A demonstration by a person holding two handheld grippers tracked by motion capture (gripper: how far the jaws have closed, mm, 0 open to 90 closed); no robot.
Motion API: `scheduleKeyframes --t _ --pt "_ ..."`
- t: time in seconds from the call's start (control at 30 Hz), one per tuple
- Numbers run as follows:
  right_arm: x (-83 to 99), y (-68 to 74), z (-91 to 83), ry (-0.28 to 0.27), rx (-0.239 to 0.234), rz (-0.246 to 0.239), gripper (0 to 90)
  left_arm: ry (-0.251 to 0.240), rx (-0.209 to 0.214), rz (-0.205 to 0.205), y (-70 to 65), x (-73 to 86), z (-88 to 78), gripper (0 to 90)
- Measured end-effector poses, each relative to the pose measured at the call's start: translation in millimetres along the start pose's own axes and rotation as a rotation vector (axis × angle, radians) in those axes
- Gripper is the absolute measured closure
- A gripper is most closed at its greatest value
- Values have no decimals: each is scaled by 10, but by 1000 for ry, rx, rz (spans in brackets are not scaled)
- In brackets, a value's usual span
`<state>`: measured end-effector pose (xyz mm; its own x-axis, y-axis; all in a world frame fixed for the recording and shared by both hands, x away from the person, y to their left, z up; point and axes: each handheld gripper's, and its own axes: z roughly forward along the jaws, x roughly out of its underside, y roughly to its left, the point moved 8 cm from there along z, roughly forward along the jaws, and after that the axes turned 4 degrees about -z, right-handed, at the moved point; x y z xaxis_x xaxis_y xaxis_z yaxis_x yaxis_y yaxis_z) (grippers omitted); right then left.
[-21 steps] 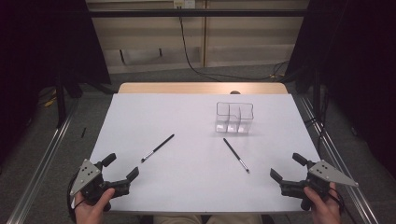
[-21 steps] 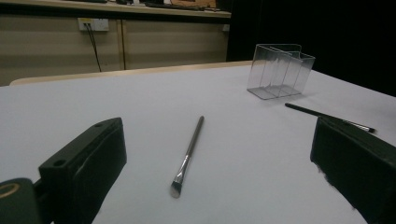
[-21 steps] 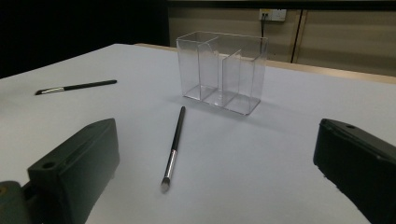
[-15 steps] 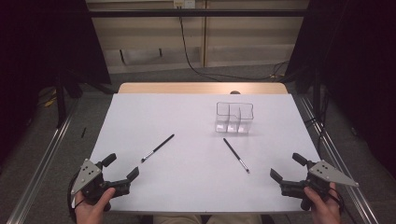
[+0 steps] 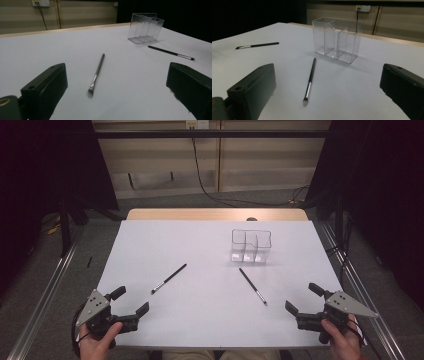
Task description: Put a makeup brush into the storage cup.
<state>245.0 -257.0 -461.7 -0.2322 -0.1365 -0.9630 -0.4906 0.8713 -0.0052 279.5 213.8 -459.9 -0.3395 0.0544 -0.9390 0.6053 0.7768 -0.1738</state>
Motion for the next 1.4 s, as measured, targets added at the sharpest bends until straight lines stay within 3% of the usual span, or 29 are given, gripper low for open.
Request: scheduleKeyframes --t 0.2,0.37,0.47,0.77,1.0,1.17,1.27,1.4 --pt "-2 8 0 -2 -3 -1 0 18 14 21 -11 -69 85 35" --pt "12 2 8 4 -8 12 0 20 34 10 -20 -126 157 35" --pt "7 3 10 -1 -9 18 0 13 37 37 -50 -195 221 35" --pt "3 6 5 -6 -11 19 0 5 47 63 -76 -361 364 35" --pt "4 8 12 -3 -14 16 0 25 53 65 -41 -379 456 35" --pt "4 9 14 -4 -15 15 0 39 46 43 7 -395 512 35" --pt "1 10 17 -5 -16 14 0 40 41 62 35 -420 552 35" --pt "3 8 21 -4 -16 16 0 53 65 52 37 -422 617 25"
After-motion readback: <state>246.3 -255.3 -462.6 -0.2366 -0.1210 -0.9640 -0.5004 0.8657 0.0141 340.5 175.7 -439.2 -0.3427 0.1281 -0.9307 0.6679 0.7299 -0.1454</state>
